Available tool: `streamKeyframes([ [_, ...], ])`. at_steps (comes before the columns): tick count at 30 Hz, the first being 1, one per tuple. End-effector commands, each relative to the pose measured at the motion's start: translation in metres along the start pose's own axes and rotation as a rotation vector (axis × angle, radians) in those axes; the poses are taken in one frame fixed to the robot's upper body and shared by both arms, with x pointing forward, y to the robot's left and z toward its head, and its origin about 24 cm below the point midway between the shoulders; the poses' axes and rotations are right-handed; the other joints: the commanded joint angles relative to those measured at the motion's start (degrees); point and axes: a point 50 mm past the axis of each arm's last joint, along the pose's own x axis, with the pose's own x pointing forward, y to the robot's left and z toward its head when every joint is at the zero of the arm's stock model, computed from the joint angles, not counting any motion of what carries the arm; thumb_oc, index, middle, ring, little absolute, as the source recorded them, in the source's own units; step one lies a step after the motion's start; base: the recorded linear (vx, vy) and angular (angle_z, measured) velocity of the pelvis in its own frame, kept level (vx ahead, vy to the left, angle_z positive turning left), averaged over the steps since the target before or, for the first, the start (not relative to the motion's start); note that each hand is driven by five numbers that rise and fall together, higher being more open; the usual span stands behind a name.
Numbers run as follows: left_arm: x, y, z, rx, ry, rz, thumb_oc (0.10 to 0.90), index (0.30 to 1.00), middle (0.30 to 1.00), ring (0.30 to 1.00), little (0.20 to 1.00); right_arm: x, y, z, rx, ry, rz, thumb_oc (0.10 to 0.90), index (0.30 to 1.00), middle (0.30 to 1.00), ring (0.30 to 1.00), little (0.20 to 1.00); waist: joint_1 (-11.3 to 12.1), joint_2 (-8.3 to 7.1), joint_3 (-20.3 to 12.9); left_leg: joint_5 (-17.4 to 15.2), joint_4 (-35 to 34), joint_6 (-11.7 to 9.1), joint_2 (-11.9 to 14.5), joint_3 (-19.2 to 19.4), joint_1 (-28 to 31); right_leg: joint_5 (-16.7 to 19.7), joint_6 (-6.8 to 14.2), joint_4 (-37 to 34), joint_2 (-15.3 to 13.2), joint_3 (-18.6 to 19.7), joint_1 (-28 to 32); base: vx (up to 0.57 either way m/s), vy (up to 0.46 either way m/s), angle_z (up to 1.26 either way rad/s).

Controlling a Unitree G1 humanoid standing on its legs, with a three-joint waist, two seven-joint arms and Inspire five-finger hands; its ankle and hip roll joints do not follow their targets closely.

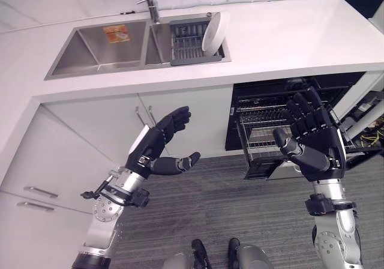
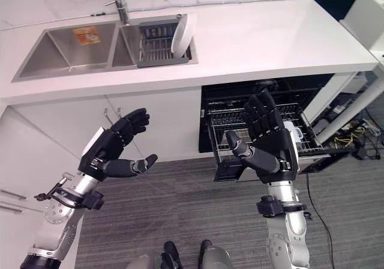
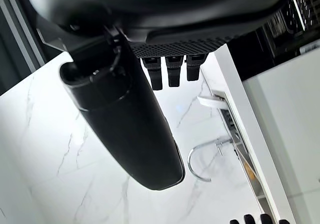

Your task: Place the dishes in the dishwasher.

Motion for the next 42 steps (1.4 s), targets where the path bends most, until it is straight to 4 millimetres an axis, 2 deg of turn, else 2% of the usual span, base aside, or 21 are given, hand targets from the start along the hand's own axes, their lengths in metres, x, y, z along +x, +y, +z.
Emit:
streamKeyframes([
  [1,0.009,-0.002,0.043,0.095,-0.235,-0.012,0.8,0.9,0.9,0.9,0.9,0.022,0.007,0.041,-0.027,-0.246,0.118,0.8,0.9,0.9,0.9,0.9,0.2,-0.1,-4.1,-7.7,-0.2,-1.6,-3.3,-8.1,3.3,-2.0,4.2,-1.7,0.1,-1.2,1.1,0.09,-0.094,-0.29],
  [7,0.007,-0.004,0.031,0.063,-0.165,-0.005,0.8,0.9,0.9,0.9,0.9,0.026,0.01,0.041,-0.02,-0.245,0.126,0.8,0.9,0.9,0.9,0.9,0.2,-0.66,-4.5,-7.5,-0.2,-2.1,-3.0,-7.5,4.3,-2.4,3.3,-1.7,0.5,0.7,1.7,0.1,-0.1,-0.23],
  [14,0.009,-0.007,0.029,0.052,-0.169,-0.03,0.8,0.9,0.9,0.9,0.9,0.027,0.009,0.041,-0.019,-0.242,0.119,0.8,0.9,0.9,0.9,0.9,-0.1,-0.65,-3.9,-7.3,-0.2,-2.6,-2.9,-7.4,5.3,-3.1,2.2,-1.7,0.7,1.4,2.4,0.09,-0.067,-0.05],
  [16,0.009,-0.007,0.029,0.055,-0.172,-0.024,0.8,0.9,0.9,0.9,0.9,0.026,0.008,0.039,-0.015,-0.217,0.131,0.8,0.9,0.9,0.9,0.9,0.0,-1.61,-3.9,-4.7,0.5,-3.2,-4.2,-7.0,7.2,-3.6,1.5,-1.7,0.0,2.2,3.0,0.16,-0.098,-0.06],
  [17,0.009,-0.007,0.03,0.048,-0.176,-0.02,0.8,0.9,0.9,0.9,0.9,0.025,0.008,0.037,-0.02,-0.202,0.143,0.8,0.9,0.9,0.9,0.9,0.1,-2.05,-3.5,-2.7,6.7,-4.1,-3.4,-6.8,5.9,-3.9,0.8,-1.7,-0.2,2.4,3.4,0.11,-0.083,-0.08],
  [18,0.009,-0.008,0.03,0.048,-0.176,-0.02,0.8,0.9,0.9,0.9,0.9,0.025,0.008,0.037,-0.021,-0.2,0.144,0.8,0.9,0.9,0.9,0.9,0.1,-2.05,-3.4,-2.4,7.9,-4.4,-3.1,-6.9,5.4,-3.9,0.7,-1.7,-0.1,2.4,3.4,0.21,-0.019,-0.26],
  [19,0.009,-0.008,0.03,0.041,-0.18,-0.019,0.8,0.9,0.9,0.9,0.9,0.024,0.007,0.033,-0.026,-0.19,0.155,0.8,0.9,0.9,0.9,0.9,0.7,-1.85,-2.6,-0.3,8.5,-5.1,-2.4,-9.5,1.6,-3.3,0.6,-1.7,0.3,3.1,3.5,0.18,0.056,-0.19],
  [20,0.009,-0.008,0.03,0.039,-0.181,-0.019,0.8,0.9,0.9,0.9,0.9,0.024,0.008,0.033,-0.027,-0.19,0.156,0.8,0.9,0.9,0.9,0.9,0.8,-1.68,-2.6,-0.2,6.4,-4.9,-2.5,-9.9,1.7,-3.4,0.8,-1.7,0.3,3.2,3.4,0.29,0.179,-0.21],
  [21,0.008,-0.009,0.031,0.034,-0.181,-0.021,0.8,0.9,0.9,0.9,0.9,0.028,0.012,0.033,-0.031,-0.19,0.161,0.8,0.9,0.9,0.9,0.9,1.5,-0.96,-2.3,0.6,-0.2,-5.1,-2.0,-11.2,0.9,-3.8,1.3,-1.7,0.5,3.5,3.7,0.17,0.189,-0.08],
  [22,0.008,-0.009,0.031,0.033,-0.181,-0.023,0.8,0.9,0.9,0.9,0.9,0.029,0.013,0.033,-0.035,-0.191,0.162,0.8,0.9,0.9,0.9,0.9,1.8,-0.37,-2.0,1.0,-0.2,-5.7,-1.1,-12.1,-0.9,-4.2,1.4,-1.7,0.9,3.4,4.1,0.24,0.258,-0.07],
  [24,0.006,-0.013,0.03,0.018,-0.185,-0.024,0.8,0.9,0.9,0.9,0.9,0.034,0.019,0.034,-0.047,-0.193,0.174,0.8,0.9,0.9,0.9,0.9,3.5,1.06,-1.3,4.7,-0.2,-8.0,1.4,-16.1,-8.8,-6.0,1.7,-1.7,1.7,4.2,6.1,0.25,0.245,-0.07],
  [26,0.005,-0.014,0.029,0.007,-0.186,-0.027,0.8,0.9,0.9,0.9,0.9,0.036,0.021,0.034,-0.052,-0.194,0.179,0.8,0.9,0.9,0.9,0.9,4.2,1.46,-1.1,5.5,-0.2,-8.5,2.5,-17.2,-11.4,-6.6,2.0,-1.7,1.3,4.4,7.0,0.25,0.234,-0.25],
  [29,0.004,-0.013,0.026,-0.002,-0.182,-0.042,0.8,0.9,0.9,0.9,0.9,0.038,0.021,0.034,-0.055,-0.197,0.179,0.8,0.9,0.9,0.9,0.9,4.3,1.86,-1.7,4.5,-0.2,-8.4,3.9,-15.1,-11.8,-7.5,2.9,-1.7,-0.3,3.7,8.3,0.25,0.262,-0.29],
  [32,0.004,-0.013,0.022,0.015,-0.163,-0.053,0.8,0.9,0.9,0.9,0.9,0.036,0.018,0.032,-0.03,-0.192,0.164,0.8,0.9,0.9,0.9,0.9,4.2,1.92,-2.4,3.6,-0.2,-7.9,3.6,-13.9,-10.7,-8.0,3.4,-1.7,-0.8,4.0,9.8,0.26,0.236,-0.29],
  [35,0.007,-0.015,0.022,0.037,-0.155,-0.116,0.8,0.9,0.9,0.9,0.9,0.03,0.014,0.029,-0.009,-0.203,0.135,0.8,0.9,0.9,0.9,0.9,4.2,1.78,-3.8,1.3,-0.2,-5.5,1.7,-12.2,-9.0,-8.6,3.9,-1.7,-0.8,3.5,12.4,0.3,0.223,-0.22],
  [36,0.009,-0.02,0.02,0.096,-0.124,-0.171,0.8,0.9,0.9,0.9,0.9,0.026,0.014,0.027,-0.001,-0.206,0.119,0.8,0.9,0.9,0.9,0.9,4.3,2.24,-4.0,-0.1,-0.2,-3.8,0.5,-13.0,-7.2,-6.3,4.1,-1.7,-0.3,1.9,13.4,0.4,0.27,-0.15],
  [37,0.009,-0.021,0.016,0.136,-0.078,-0.21,0.8,0.9,0.9,0.9,0.9,0.025,0.015,0.025,0.009,-0.215,0.116,0.8,0.9,0.9,0.9,0.9,4.6,2.48,-3.6,-1.3,-0.2,-2.4,-0.5,-14.3,-5.4,-4.6,4.4,2.6,0.1,0.0,11.3,0.34,0.214,-0.09],
  [38,0.008,-0.021,0.015,0.146,-0.056,-0.221,0.8,0.9,0.9,0.9,0.9,0.026,0.017,0.024,0.014,-0.216,0.122,0.8,0.9,0.9,0.9,0.9,5.1,2.49,-3.5,-1.9,-0.2,-1.9,-0.7,-14.3,-4.6,-4.4,4.6,3.5,-0.3,-1.8,10.0,0.15,0.087,0.08],
  [40,0.006,-0.02,0.012,0.198,-0.013,-0.233,0.8,0.9,0.9,0.9,0.9,0.028,0.019,0.025,0.029,-0.222,0.135,0.8,0.9,0.9,0.9,0.9,5.7,2.56,-3.0,-2.5,-0.2,-2.1,-0.8,-14.2,-3.6,-3.4,4.8,0.6,-1.1,-4.3,8.2,0.01,-0.029,-0.15],
  [42,0.002,-0.018,0.008,0.223,0.027,-0.252,0.8,0.9,0.9,0.9,0.9,0.029,0.019,0.028,0.039,-0.229,0.147,0.8,0.9,0.9,0.9,0.9,5.4,2.97,-1.9,-3.1,-0.2,-2.3,-0.5,-14.5,-2.7,-2.7,4.5,-0.2,-1.1,-3.8,6.3,-0.02,-0.066,-0.45],
])
